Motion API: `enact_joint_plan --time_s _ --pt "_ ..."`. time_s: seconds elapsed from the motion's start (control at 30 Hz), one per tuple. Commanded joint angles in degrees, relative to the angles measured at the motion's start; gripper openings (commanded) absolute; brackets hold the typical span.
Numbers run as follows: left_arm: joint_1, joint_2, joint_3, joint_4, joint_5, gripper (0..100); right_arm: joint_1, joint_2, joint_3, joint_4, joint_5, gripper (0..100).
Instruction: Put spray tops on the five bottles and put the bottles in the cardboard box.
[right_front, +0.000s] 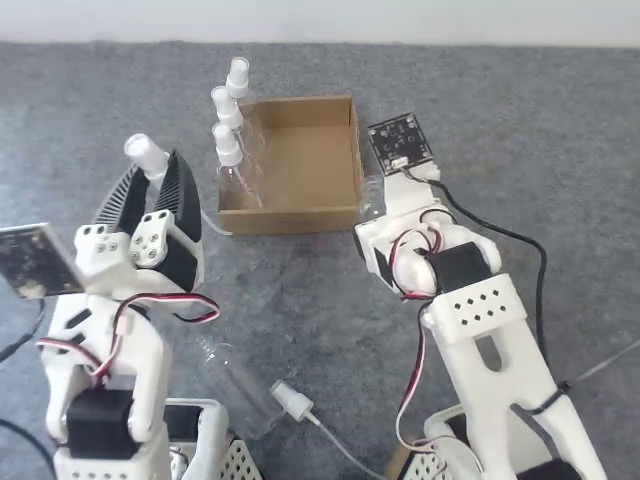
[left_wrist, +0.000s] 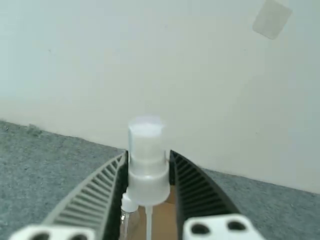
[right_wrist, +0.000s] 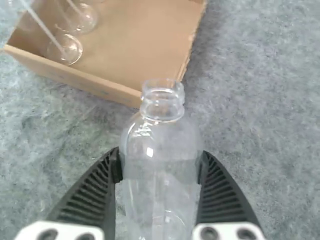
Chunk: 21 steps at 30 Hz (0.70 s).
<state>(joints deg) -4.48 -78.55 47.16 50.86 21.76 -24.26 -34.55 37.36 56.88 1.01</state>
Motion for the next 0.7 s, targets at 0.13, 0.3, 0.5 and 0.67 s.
enact_joint_plan --time_s 0.13,0.3,0.5,0.67 --pt "-0.2 -0.6 -0.7 -2.0 0.9 1 -0.4 -9.4 1.8 0.0 0.7 2.4" --pt "-0.2 -0.6 -0.7 -2.2 0.9 1 -0.4 -18.0 7.8 -3.8 2.4 2.7" --pt "-0.2 -0.7 -1.0 -3.9 1.0 1 -3.8 -18.9 9.6 -4.8 3.5 2.6" --pt "-0.3 -0.7 -2.2 -4.7 2.8 1 -7.3 -19.5 13.0 -8.4 3.6 2.4"
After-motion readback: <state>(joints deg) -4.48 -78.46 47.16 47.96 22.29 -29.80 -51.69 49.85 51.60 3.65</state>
